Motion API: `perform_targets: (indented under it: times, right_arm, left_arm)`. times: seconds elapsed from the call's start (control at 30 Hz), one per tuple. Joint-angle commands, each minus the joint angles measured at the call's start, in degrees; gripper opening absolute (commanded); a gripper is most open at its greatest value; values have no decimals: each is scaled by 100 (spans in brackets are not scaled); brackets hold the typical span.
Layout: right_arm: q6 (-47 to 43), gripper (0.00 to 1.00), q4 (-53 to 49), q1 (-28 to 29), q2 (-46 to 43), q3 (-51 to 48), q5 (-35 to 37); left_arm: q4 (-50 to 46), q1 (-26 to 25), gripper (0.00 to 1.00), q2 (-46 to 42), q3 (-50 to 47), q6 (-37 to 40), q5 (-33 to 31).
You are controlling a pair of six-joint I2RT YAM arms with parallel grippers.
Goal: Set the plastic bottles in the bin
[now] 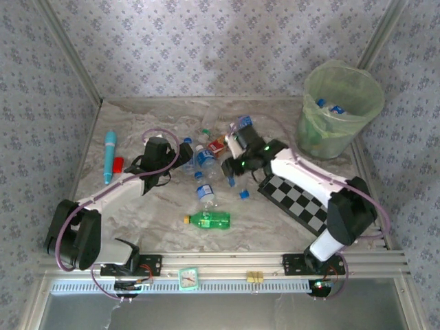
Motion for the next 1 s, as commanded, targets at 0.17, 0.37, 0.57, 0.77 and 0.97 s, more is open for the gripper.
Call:
perform_targets:
  times: [0.17,0.37,0.57,0.77,0.97]
  right_arm:
    - [-376,42,-185,-886,-239,1993,-162]
    - [-912,42,166,-1389,-296,2771,840]
    - [-1685,41,1053,-1786,-462,2829,2415]
    - [-2297,41,1956,-2370,-463,2597,3486]
    - [-1936,41,1829,-3288,-241,2712,3480]
  left_arm:
    - [235,-62,100,44,69,90,156]
    - [222,-149,100,129,174,233,209]
    - [211,-206,100,185,232,319,209]
    - [178,-216,100,149,246,380,217]
    - [128,-225,100,113,252,424,200]
